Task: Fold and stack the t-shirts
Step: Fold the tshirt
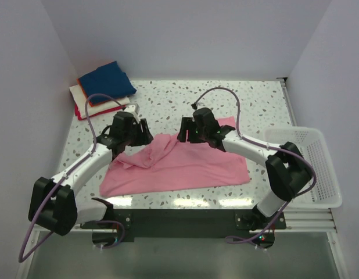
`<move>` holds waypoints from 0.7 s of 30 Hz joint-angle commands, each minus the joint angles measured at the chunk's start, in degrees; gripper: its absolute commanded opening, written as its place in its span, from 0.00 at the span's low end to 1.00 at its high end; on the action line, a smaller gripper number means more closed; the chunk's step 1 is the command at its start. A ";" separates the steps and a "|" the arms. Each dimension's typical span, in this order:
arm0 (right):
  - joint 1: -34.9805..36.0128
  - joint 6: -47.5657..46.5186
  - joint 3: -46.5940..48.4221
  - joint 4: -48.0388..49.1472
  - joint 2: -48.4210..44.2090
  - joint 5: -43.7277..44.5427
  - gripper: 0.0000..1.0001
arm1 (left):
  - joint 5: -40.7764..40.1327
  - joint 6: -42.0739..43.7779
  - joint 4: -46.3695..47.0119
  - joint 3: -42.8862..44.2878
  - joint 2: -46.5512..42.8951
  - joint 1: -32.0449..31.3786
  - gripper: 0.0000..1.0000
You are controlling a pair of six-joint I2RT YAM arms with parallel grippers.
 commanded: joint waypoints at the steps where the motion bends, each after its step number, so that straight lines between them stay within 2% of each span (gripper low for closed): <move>1: 0.54 -1.19 4.73 3.00 3.04 1.42 0.67 | -6.70 -0.39 -3.04 4.96 3.23 0.43 0.60; 5: 2.12 -1.72 9.40 2.04 7.00 0.90 0.66 | -4.85 -0.82 -3.22 5.67 7.98 0.60 0.54; 12: 3.80 -1.63 9.23 1.42 7.97 0.81 0.66 | -6.78 -0.03 -3.57 3.21 9.05 0.69 0.55; 21: 3.80 -1.46 7.56 1.51 7.27 0.89 0.66 | -4.85 1.46 -4.36 1.63 9.83 0.69 0.55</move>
